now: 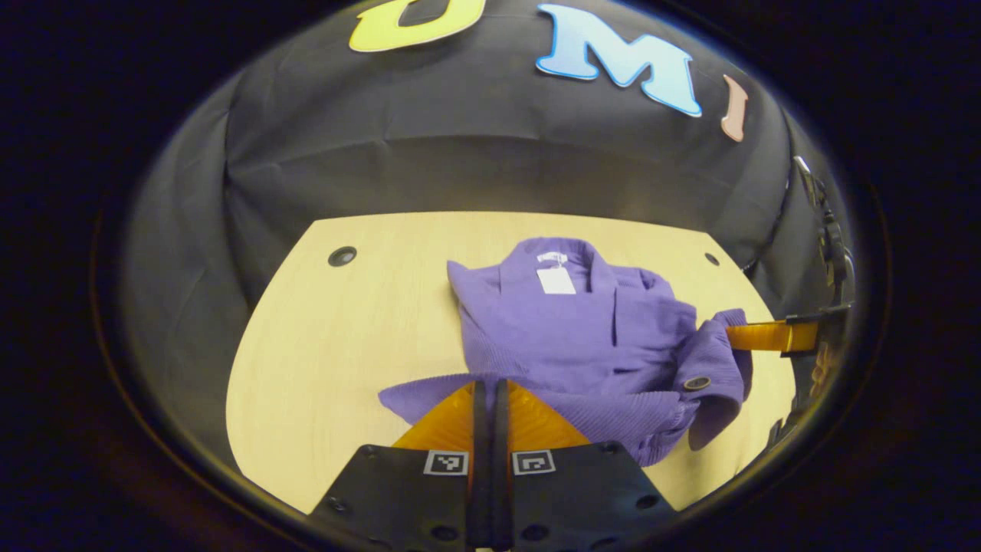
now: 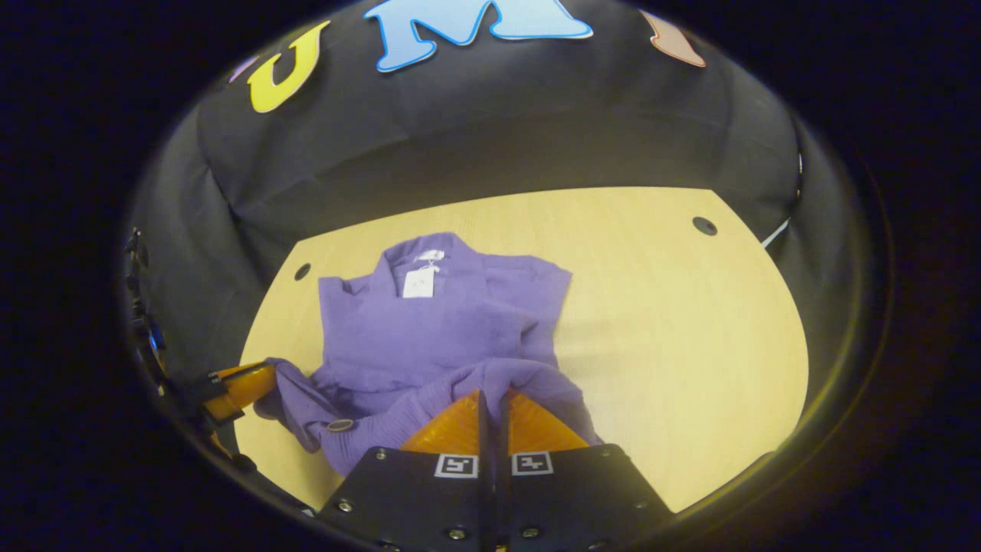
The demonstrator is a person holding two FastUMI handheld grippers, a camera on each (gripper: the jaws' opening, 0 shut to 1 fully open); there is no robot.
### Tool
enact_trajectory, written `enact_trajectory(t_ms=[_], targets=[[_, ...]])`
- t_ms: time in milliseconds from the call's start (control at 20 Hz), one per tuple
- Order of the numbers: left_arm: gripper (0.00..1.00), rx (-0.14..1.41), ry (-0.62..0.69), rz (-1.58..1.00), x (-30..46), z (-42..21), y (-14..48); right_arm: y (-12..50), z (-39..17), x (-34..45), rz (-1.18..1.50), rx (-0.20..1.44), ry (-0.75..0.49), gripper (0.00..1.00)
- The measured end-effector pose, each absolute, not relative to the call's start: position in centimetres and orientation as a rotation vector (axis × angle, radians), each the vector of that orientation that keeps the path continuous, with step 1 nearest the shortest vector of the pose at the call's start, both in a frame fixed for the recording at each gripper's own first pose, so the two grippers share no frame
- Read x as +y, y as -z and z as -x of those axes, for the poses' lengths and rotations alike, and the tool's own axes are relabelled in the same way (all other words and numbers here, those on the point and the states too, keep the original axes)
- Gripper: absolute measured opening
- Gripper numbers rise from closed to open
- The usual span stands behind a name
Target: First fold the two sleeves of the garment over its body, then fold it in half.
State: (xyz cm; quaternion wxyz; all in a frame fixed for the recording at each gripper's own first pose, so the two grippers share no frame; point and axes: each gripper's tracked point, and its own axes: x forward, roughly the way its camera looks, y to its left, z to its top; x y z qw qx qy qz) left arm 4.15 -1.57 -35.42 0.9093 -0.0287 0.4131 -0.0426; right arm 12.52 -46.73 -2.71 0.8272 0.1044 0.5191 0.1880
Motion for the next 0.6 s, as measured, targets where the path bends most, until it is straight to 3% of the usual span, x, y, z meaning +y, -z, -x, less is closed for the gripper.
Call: enact_trajectory(t_ms=[600], targets=[[0.06, 0.706, 0.066, 0.077, -0.7, -18.3, 34.7, 3.8, -25.1, -44.7, -0.349, 0.991, -0.303, 0.01]])
